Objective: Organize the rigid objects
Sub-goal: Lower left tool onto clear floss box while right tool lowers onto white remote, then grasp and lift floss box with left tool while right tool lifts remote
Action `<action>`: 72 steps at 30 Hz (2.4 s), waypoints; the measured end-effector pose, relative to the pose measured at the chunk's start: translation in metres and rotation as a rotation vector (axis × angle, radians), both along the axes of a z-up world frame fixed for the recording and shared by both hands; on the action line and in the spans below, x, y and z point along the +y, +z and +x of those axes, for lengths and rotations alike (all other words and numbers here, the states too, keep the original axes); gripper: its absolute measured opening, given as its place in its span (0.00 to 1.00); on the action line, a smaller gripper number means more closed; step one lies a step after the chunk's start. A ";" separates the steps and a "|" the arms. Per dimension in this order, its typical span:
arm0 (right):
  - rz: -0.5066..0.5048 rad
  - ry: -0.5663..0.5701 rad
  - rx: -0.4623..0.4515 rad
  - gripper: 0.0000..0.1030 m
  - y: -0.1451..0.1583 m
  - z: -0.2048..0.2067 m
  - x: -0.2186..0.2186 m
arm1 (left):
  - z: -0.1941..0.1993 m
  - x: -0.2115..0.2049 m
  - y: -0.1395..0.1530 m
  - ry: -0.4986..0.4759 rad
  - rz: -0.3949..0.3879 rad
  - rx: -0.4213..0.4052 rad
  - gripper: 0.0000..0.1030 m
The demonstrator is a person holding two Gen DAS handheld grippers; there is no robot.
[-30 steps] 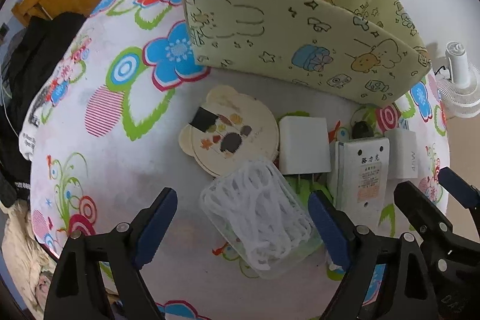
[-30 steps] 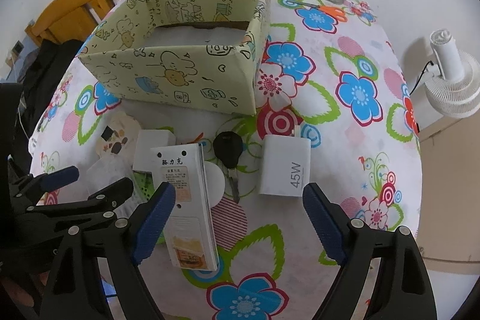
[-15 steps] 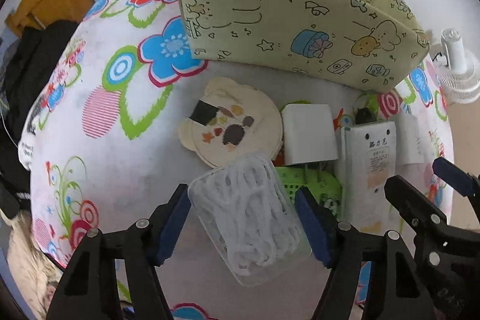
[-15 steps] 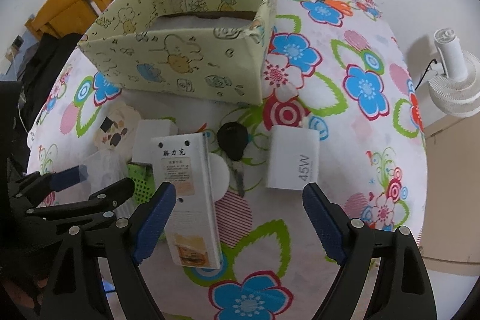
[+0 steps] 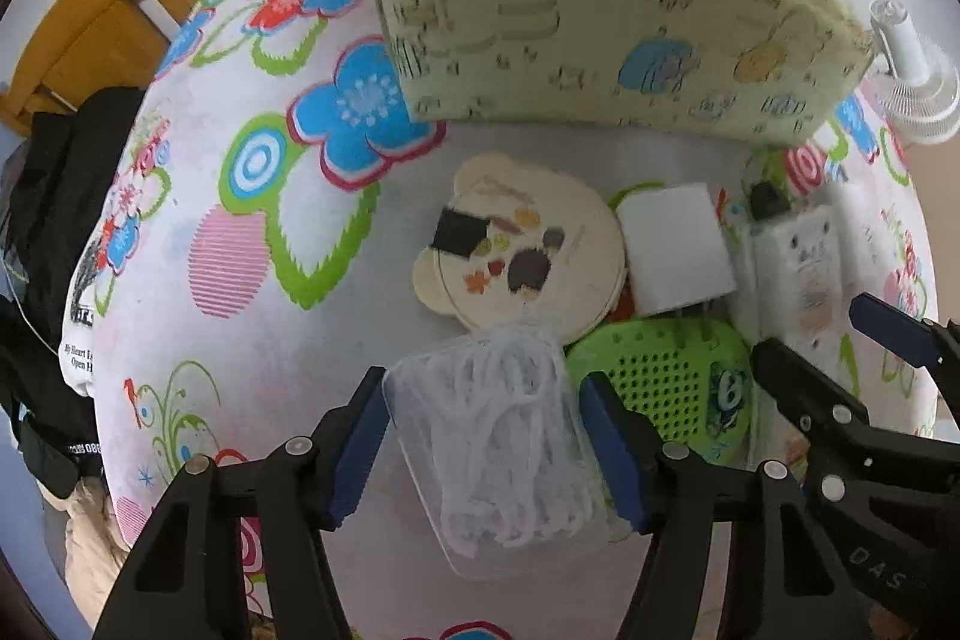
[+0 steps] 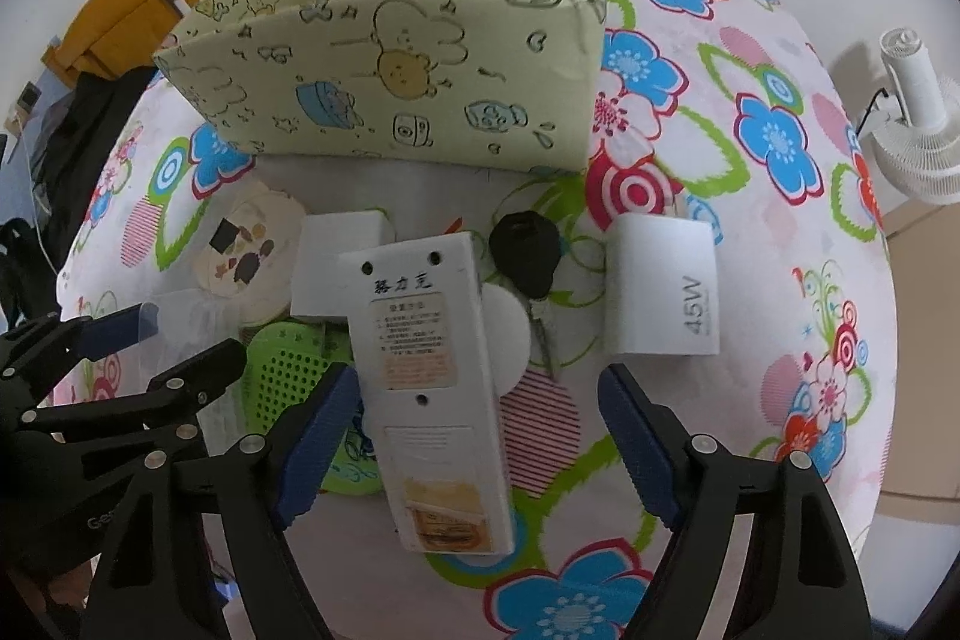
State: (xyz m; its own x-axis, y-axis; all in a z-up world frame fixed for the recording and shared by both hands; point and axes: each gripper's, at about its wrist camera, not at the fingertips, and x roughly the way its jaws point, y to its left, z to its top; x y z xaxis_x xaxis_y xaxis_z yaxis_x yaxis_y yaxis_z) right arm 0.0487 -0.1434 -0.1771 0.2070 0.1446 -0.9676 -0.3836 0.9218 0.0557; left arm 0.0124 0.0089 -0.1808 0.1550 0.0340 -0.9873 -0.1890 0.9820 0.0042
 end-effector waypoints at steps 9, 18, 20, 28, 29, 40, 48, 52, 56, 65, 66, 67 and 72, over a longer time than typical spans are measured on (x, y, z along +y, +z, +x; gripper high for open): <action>0.004 -0.045 0.056 0.49 -0.016 -0.008 0.005 | -0.012 0.001 -0.017 -0.018 -0.070 0.020 0.65; -0.008 -0.097 0.044 0.48 -0.009 -0.015 0.011 | -0.020 -0.009 -0.007 -0.078 -0.077 -0.024 0.60; -0.007 -0.112 0.030 0.48 -0.005 -0.016 0.013 | -0.016 -0.007 -0.002 -0.088 -0.077 -0.033 0.60; 0.002 -0.164 -0.022 0.48 0.016 -0.016 0.012 | -0.009 -0.010 0.019 -0.140 -0.052 -0.093 0.60; 0.003 -0.169 -0.028 0.48 0.018 -0.015 0.010 | -0.003 -0.012 0.024 -0.146 -0.047 -0.101 0.60; 0.022 -0.206 -0.111 0.48 0.049 -0.013 0.012 | 0.006 0.001 0.059 -0.164 -0.035 -0.177 0.60; 0.035 -0.212 -0.168 0.48 0.077 -0.010 0.015 | 0.007 0.006 0.083 -0.166 -0.032 -0.241 0.60; 0.039 -0.219 -0.194 0.48 0.092 -0.010 0.016 | 0.007 0.007 0.095 -0.169 -0.033 -0.270 0.60; 0.037 -0.223 -0.217 0.48 0.105 -0.012 0.018 | 0.006 0.009 0.108 -0.173 -0.035 -0.295 0.60; 0.035 -0.236 -0.270 0.48 0.132 -0.016 0.027 | 0.004 0.016 0.131 -0.184 -0.040 -0.347 0.59; 0.037 -0.238 -0.274 0.48 0.135 -0.016 0.027 | 0.004 0.016 0.134 -0.187 -0.038 -0.353 0.59; 0.043 -0.242 -0.275 0.48 0.138 -0.016 0.027 | 0.004 0.016 0.137 -0.188 -0.036 -0.359 0.59; 0.045 -0.245 -0.287 0.48 0.149 -0.012 0.026 | 0.009 0.013 0.145 -0.185 -0.032 -0.374 0.59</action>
